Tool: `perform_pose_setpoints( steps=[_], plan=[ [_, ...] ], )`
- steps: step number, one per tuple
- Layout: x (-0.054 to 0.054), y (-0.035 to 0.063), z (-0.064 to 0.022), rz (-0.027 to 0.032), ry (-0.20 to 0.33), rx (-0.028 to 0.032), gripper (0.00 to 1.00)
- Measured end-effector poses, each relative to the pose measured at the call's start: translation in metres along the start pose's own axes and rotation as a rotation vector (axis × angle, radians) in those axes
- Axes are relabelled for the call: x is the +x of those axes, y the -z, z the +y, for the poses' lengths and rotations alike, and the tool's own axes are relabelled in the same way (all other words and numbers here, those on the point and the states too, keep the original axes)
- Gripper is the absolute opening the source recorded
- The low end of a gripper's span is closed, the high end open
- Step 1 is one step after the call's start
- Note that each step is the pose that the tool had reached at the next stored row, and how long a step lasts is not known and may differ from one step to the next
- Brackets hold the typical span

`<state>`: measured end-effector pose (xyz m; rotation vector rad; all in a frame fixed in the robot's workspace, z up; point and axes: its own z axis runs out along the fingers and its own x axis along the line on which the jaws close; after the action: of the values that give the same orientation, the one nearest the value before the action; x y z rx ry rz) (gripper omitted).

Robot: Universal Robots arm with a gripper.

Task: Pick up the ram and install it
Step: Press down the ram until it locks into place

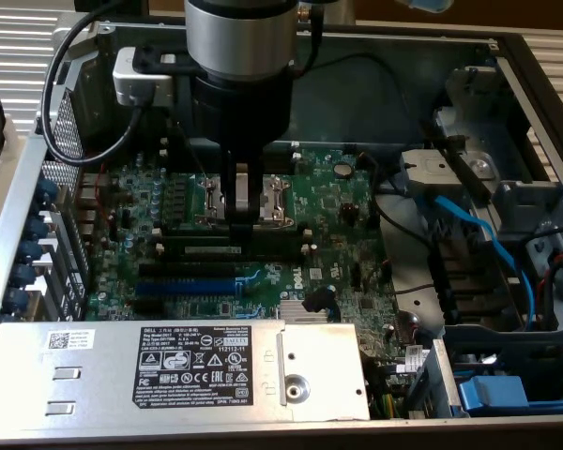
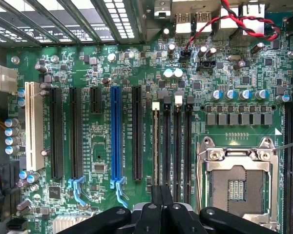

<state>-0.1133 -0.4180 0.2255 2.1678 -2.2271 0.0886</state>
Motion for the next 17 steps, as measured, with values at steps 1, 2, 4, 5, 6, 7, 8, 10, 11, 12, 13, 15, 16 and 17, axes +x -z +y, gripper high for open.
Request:
perform_pose_setpoints(
  steps=[1,2,4,5,6,7,8,10,11,12,13,15,16,17],
  plan=[
    [0.000,-0.0001,0.0000,0.0000,0.000,-0.0001,0.10],
    [0.000,-0.0001,0.0000,0.0000,0.000,-0.0001,0.10],
    [0.000,-0.0002,0.0000,-0.0004,0.000,0.0002,0.10],
    [0.000,0.0002,0.0000,-0.0006,0.000,0.0003,0.10],
    [0.000,0.0010,-0.0001,-0.0014,0.000,0.0007,0.10],
    [0.000,0.0025,-0.0001,-0.0023,0.000,0.0012,0.10],
    [0.000,0.0046,-0.0001,-0.0024,0.000,0.0011,0.10],
    [0.001,0.0110,-0.0002,-0.0007,0.000,0.0004,0.10],
    [0.001,0.0141,-0.0003,-0.0008,0.000,0.0005,0.10],
    [0.001,0.0175,-0.0003,-0.0005,0.000,0.0003,0.10],
    [0.001,0.0202,-0.0004,-0.0006,0.000,0.0003,0.10],
    [0.001,0.0238,-0.0004,-0.0004,0.000,0.0002,0.10],
    [0.001,0.0238,-0.0005,-0.0005,0.000,0.0003,0.10],
    [0.001,0.0238,-0.0005,-0.0006,0.000,0.0004,0.10]
  ],
)
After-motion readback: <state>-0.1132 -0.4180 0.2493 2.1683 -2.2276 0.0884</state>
